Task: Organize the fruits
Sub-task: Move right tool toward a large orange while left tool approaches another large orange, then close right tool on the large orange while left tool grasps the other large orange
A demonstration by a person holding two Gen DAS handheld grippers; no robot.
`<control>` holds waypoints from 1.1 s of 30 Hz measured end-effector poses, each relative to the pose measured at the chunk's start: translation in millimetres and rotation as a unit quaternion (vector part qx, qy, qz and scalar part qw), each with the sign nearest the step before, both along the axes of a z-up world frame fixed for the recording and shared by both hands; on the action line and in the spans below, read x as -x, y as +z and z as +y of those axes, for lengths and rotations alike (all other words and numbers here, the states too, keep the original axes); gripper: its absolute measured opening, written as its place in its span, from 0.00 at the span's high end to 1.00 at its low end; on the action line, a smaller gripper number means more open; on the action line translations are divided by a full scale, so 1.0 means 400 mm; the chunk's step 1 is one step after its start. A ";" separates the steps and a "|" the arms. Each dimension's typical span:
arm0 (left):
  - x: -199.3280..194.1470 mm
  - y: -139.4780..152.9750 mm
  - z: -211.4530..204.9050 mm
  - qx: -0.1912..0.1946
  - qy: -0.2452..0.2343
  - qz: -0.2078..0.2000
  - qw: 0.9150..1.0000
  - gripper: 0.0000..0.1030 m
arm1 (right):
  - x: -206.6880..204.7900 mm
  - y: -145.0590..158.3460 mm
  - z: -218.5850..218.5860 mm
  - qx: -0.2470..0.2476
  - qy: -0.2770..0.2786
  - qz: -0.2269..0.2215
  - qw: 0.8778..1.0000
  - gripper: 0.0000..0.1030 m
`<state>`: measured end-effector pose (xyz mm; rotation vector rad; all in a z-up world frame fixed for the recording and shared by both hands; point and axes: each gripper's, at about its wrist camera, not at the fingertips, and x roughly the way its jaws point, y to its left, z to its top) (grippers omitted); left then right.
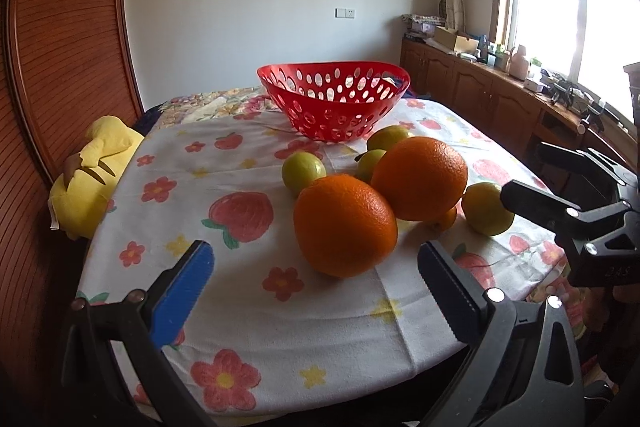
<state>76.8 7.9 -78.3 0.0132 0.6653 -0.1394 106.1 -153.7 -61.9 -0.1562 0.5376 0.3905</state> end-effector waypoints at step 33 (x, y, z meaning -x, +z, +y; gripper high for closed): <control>-0.102 -0.059 -0.005 0.043 -0.032 0.042 0.998 0.07 | -0.234 -0.092 0.089 0.043 0.071 0.107 0.991 0.00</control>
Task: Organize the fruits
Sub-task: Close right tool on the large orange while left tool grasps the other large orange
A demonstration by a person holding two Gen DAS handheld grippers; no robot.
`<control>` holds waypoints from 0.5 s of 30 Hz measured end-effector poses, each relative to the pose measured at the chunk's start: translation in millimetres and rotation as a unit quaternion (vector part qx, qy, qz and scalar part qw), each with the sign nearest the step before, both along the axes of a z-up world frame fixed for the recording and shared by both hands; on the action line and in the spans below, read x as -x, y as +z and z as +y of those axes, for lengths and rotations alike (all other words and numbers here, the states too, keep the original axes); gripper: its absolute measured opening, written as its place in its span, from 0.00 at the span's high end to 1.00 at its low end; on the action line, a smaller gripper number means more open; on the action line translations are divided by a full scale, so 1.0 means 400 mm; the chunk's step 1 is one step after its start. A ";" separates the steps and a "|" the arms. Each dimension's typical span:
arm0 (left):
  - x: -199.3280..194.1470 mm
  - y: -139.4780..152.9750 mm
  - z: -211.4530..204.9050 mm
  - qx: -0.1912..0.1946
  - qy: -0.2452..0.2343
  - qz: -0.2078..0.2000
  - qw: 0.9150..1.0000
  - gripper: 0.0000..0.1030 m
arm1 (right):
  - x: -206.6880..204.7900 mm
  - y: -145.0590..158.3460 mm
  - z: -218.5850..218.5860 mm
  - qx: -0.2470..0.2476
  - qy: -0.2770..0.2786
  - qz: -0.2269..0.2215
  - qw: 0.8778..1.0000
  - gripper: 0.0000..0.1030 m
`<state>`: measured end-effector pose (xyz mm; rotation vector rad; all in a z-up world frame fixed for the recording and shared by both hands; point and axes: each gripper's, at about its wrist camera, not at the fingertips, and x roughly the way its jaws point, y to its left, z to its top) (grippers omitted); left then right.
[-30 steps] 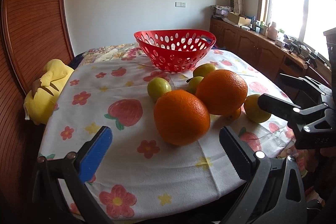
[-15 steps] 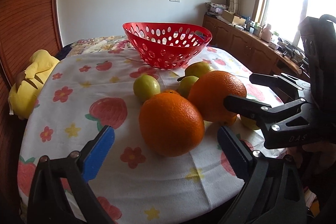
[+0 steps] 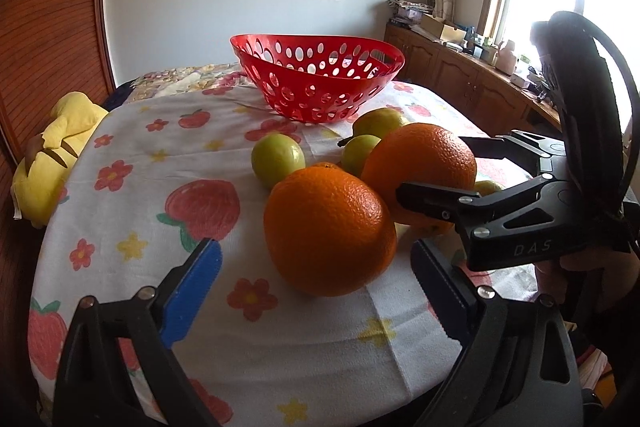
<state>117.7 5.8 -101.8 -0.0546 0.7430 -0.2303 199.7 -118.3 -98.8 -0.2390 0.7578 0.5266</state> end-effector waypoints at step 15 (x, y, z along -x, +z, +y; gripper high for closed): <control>-0.032 -0.023 -0.012 -0.002 -0.001 0.013 1.000 0.08 | 0.000 -0.019 0.012 -0.011 0.027 0.002 1.000 0.12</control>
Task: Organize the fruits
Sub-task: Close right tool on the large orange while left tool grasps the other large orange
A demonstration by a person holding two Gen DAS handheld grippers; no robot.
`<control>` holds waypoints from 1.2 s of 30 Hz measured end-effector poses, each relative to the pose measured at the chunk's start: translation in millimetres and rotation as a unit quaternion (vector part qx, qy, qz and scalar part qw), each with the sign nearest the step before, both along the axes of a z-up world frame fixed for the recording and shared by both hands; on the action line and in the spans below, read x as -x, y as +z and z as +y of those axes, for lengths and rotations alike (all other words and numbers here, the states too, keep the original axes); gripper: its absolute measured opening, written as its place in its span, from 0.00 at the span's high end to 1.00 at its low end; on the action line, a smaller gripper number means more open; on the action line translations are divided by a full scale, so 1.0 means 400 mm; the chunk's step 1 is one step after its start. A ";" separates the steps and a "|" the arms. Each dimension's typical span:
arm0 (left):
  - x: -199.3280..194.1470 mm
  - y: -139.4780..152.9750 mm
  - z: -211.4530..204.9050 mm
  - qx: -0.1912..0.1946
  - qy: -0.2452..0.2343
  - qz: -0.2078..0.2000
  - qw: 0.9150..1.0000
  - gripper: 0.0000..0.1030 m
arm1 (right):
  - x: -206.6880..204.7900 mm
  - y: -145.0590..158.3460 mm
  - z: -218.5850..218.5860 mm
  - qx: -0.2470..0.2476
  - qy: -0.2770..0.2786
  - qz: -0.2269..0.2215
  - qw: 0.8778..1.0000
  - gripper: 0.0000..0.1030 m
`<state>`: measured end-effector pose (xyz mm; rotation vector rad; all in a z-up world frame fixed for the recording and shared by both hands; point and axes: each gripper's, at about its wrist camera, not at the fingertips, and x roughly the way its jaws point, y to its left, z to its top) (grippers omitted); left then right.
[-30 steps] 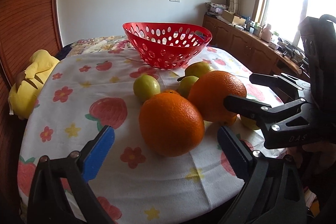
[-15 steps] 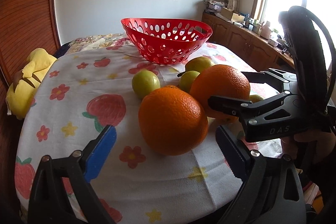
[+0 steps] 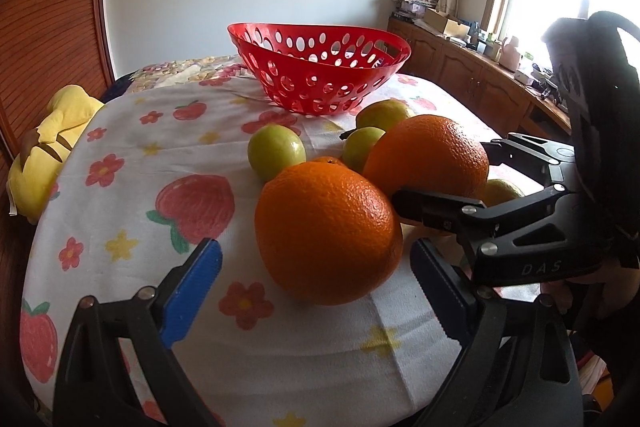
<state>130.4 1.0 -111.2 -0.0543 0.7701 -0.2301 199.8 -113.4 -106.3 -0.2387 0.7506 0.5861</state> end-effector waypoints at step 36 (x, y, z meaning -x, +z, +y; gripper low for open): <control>-0.046 -0.028 -0.022 0.000 -0.020 0.009 1.000 0.17 | 0.005 0.061 -0.078 -0.048 -0.021 -0.017 0.999 0.13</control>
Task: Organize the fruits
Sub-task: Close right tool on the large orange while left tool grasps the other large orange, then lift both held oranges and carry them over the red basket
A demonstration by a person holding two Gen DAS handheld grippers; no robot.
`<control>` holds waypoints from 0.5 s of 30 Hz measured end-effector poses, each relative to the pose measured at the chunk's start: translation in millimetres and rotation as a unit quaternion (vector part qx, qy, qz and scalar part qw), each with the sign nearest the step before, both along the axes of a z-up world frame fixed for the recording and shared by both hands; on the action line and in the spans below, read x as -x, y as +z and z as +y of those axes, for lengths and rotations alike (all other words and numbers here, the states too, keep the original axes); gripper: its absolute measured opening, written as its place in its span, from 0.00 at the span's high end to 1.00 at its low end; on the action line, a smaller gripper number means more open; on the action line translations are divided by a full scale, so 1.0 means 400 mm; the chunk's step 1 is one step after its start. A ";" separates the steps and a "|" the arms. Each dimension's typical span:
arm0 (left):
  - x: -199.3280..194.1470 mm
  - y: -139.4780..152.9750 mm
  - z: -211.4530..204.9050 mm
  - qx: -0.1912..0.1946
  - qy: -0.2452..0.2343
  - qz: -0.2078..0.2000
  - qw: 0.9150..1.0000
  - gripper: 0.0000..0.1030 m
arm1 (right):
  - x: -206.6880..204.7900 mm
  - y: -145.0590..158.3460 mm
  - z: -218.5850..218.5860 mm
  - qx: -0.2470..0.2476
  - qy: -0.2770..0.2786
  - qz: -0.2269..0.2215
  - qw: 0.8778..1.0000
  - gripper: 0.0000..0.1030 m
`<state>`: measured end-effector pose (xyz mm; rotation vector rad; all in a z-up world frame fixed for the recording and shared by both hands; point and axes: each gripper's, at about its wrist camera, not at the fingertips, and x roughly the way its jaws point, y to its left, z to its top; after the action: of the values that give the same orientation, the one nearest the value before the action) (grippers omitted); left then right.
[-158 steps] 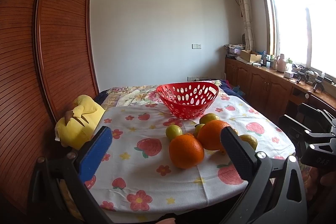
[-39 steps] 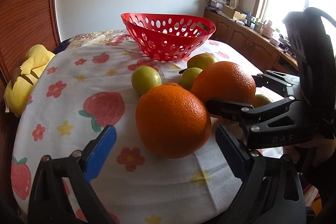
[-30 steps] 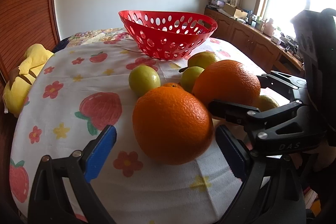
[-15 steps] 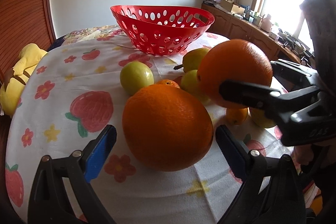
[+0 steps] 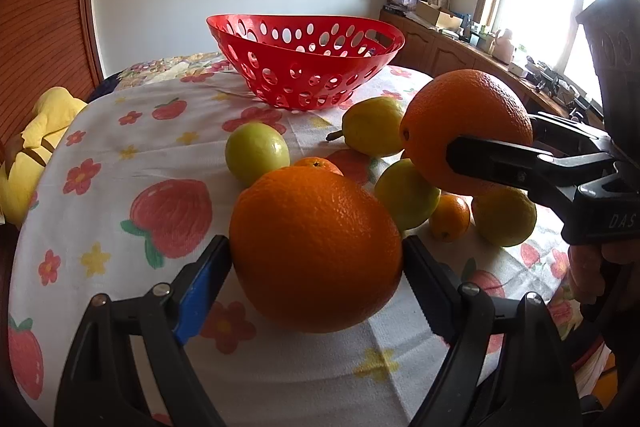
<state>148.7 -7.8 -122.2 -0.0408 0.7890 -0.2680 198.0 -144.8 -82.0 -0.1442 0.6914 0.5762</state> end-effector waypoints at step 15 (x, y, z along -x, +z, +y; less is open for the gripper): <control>0.024 0.032 -0.002 0.013 -0.006 -0.019 1.000 0.18 | 0.003 0.018 0.000 -0.002 0.003 -0.011 1.000 0.13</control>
<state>139.1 -8.6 -109.4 -0.0549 0.7478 -0.2889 197.0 -144.9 -74.7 -0.1489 0.6684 0.5802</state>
